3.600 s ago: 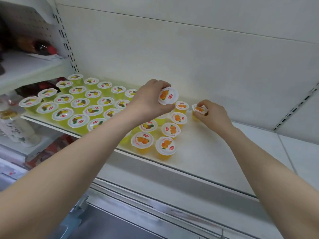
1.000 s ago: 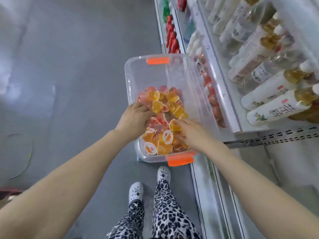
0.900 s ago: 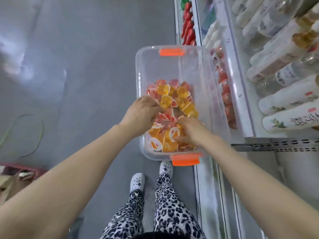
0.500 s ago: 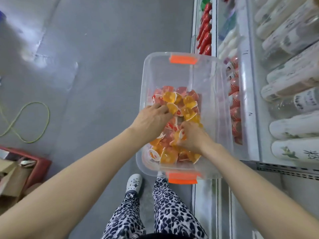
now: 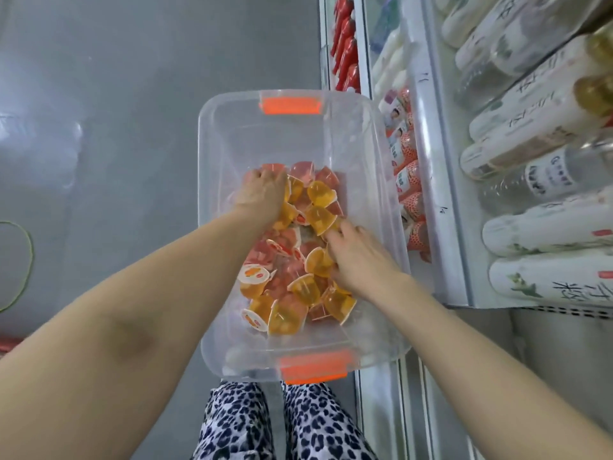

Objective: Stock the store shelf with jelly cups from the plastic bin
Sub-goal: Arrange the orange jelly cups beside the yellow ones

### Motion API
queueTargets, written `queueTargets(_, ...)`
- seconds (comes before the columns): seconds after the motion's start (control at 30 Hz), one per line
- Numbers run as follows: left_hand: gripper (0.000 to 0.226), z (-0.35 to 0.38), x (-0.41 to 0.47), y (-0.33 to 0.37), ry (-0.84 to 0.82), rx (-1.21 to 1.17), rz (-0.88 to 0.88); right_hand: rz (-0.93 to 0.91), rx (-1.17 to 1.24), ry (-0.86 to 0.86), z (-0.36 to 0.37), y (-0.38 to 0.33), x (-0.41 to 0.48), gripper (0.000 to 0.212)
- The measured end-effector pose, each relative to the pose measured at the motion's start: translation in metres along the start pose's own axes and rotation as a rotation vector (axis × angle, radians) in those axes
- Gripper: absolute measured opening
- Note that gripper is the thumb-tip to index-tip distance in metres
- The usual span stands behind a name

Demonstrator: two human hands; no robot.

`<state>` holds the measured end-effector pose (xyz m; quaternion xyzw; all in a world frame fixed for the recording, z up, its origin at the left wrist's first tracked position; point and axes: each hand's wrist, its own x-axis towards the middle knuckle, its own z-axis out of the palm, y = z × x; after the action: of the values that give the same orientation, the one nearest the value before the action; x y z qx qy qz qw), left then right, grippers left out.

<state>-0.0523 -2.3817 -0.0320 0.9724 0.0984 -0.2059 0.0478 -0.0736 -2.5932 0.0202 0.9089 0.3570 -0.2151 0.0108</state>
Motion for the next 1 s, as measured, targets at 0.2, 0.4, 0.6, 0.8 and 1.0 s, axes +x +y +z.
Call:
queueTargets(0.2,0.061,-0.008,-0.01,0.004,0.002,-0.074,-0.075,0.011,0.038,0.004,-0.002,0.0,-0.006,0.051)
queueTargets(0.4,0.052,-0.03,-0.049,-0.003,0.058,-0.242,0.031,0.066,0.169,0.121,-0.018,-0.018,-0.039,0.062)
queueTargets(0.6,0.049,-0.062,-0.113,-0.003,0.125,-0.31,0.215,0.258,0.382,0.323,-0.034,-0.037,-0.097,0.056)
queueTargets(0.8,0.066,-0.081,-0.178,0.021,0.174,-0.278,0.45,0.388,0.381,0.516,-0.034,-0.052,-0.177,0.049)
queueTargets(1.0,0.067,-0.092,-0.229,0.073,0.122,-0.278,0.724,0.566,0.327,0.637,-0.028,-0.069,-0.272,0.048)
